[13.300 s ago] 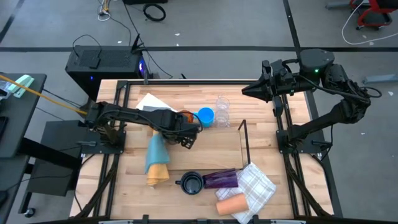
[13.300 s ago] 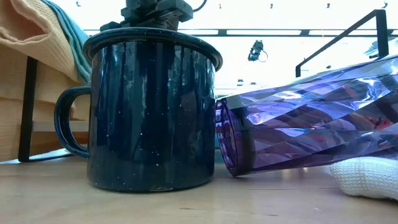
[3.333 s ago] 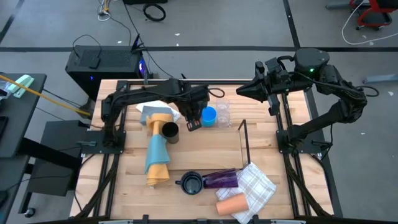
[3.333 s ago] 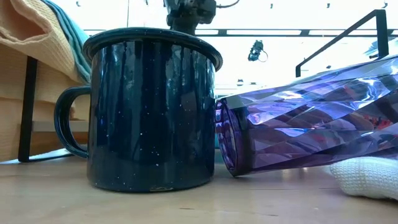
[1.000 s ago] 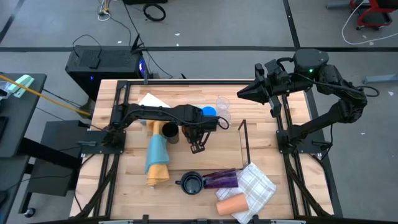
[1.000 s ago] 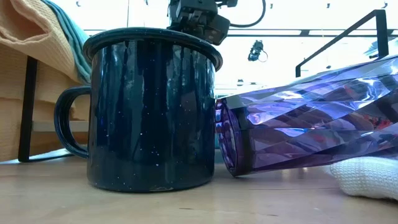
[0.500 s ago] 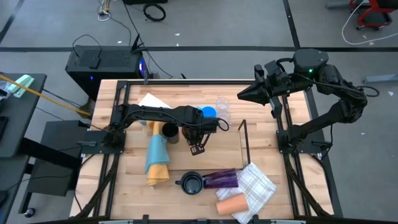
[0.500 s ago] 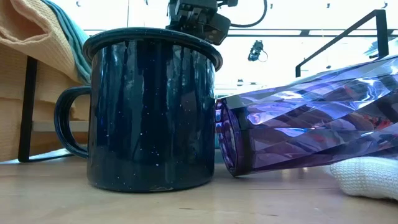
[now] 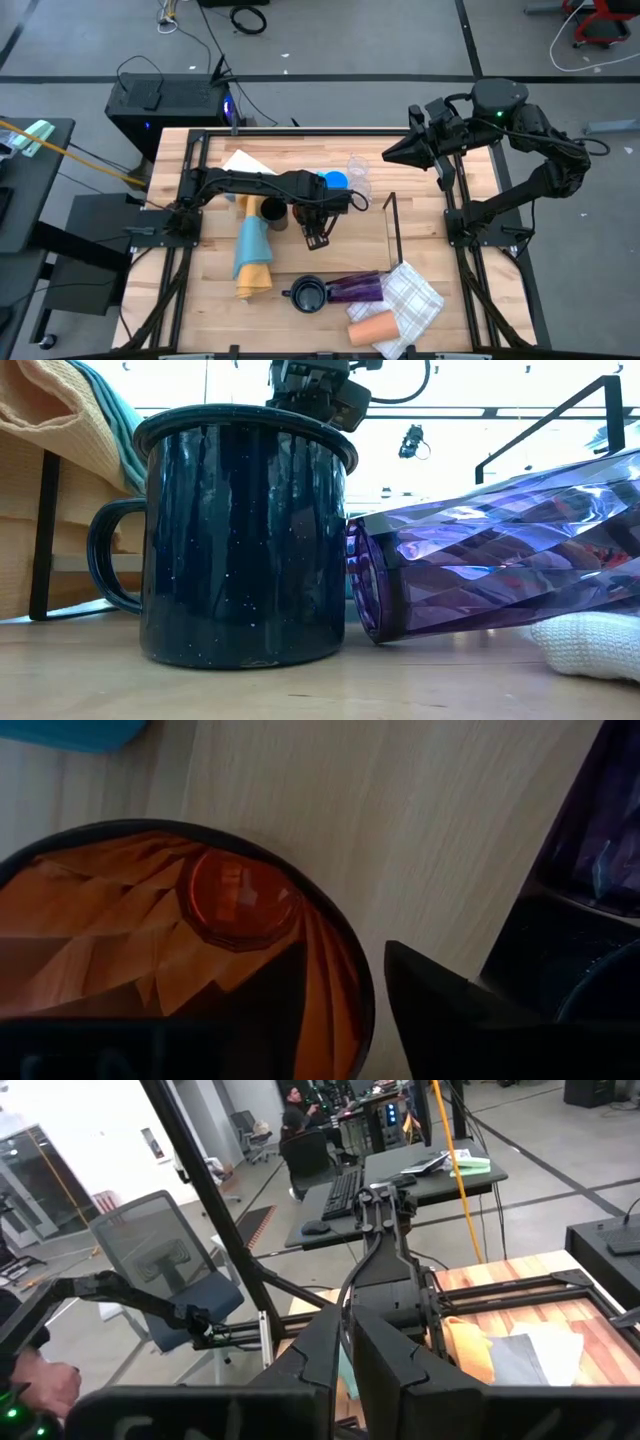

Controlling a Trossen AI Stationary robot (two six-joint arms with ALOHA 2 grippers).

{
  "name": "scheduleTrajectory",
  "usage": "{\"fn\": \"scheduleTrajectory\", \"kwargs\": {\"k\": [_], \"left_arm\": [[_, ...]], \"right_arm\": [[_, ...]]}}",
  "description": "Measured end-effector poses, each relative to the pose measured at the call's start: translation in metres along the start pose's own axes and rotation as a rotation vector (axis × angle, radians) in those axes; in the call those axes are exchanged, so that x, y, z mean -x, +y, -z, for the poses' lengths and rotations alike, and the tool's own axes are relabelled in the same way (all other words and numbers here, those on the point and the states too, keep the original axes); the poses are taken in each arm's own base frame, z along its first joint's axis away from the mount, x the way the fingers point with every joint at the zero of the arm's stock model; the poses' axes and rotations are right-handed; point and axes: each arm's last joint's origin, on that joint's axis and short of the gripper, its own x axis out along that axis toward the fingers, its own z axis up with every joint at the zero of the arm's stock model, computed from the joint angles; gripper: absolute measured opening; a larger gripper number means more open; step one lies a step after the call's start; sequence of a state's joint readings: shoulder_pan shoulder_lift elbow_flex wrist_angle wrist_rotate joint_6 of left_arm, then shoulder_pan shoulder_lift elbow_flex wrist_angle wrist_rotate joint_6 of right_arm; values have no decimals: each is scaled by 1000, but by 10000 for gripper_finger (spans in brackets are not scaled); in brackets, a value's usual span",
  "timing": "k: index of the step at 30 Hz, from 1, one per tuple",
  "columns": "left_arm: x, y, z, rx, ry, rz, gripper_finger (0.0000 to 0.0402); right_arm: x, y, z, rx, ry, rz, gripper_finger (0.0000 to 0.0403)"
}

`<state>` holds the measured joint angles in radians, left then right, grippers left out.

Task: Stack small to large cups/mugs on shelf
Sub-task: Put the blue mug on the shelf

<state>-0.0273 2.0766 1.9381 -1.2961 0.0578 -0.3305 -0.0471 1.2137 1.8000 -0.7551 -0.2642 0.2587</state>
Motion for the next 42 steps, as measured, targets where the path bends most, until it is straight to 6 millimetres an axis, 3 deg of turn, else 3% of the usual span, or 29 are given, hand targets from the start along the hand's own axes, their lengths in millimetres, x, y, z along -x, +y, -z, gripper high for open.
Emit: {"fn": "scheduleTrajectory", "kwargs": {"k": [5, 36, 42], "left_arm": [[0, 1, 0, 5, 0, -1, 164], [5, 14, -1, -25, 6, -6, 162], [20, 19, -7, -31, -34, 3, 162]], "right_arm": [[0, 0, 0, 0, 1, -5, 38], [0, 0, 1, -4, 8, -5, 38], [0, 0, 1, -4, 10, -5, 38]]}}
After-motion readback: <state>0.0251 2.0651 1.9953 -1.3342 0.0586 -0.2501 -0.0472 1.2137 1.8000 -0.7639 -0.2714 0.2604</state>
